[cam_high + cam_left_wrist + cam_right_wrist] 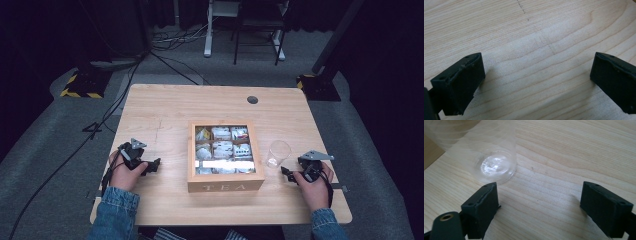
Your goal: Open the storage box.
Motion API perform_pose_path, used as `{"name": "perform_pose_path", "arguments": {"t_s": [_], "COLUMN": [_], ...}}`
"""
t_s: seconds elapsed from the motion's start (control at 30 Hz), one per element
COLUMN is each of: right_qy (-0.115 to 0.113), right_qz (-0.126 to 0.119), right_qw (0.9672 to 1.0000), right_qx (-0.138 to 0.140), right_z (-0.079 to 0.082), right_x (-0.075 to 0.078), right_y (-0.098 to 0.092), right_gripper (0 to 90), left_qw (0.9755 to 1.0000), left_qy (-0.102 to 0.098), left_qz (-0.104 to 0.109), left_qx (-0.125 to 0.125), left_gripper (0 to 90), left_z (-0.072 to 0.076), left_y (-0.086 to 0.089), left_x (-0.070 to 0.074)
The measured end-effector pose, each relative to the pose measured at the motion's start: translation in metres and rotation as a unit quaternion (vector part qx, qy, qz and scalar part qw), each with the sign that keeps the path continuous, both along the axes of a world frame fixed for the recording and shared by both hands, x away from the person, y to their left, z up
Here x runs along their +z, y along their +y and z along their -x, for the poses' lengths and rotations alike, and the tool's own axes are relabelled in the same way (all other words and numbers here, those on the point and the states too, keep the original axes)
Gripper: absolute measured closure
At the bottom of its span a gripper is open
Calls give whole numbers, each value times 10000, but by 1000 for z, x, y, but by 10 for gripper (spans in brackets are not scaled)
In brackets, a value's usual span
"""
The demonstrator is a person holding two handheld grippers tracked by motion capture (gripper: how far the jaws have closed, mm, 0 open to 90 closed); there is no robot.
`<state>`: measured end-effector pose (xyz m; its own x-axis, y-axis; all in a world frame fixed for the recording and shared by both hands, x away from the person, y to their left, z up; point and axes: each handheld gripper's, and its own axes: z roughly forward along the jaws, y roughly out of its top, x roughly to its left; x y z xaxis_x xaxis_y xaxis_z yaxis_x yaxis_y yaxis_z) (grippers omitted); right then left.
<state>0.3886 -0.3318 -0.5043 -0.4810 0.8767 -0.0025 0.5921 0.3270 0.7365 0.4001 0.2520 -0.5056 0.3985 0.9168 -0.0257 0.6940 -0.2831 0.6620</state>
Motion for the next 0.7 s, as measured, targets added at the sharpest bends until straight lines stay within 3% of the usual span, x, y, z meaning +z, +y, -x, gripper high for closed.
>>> {"name": "perform_pose_path", "arguments": {"t_s": [0.23, 0.33, 0.43, 0.7], "right_qy": [-2, -1, -1, 2], "right_qz": [-1, -1, -1, -2], "right_qw": [10000, 10000, 10000, 10000], "right_qx": [10, 8, 8, 22], "right_z": [0, 0, 0, 0], "right_x": [0, 0, 0, 0], "right_y": [0, 0, 0, 0], "right_gripper": [148, 148, 148, 148], "left_qw": [10000, 10000, 9999, 9994], "left_qy": [-64, -32, 76, -167], "left_qz": [11, 13, 70, 302], "left_qx": [31, 36, 15, 43], "left_gripper": [36, 184, 226, 237], "left_z": [7, 10, 12, 21], "left_y": [-1, 0, 1, 3], "left_x": [1, 5, 9, 29]}}
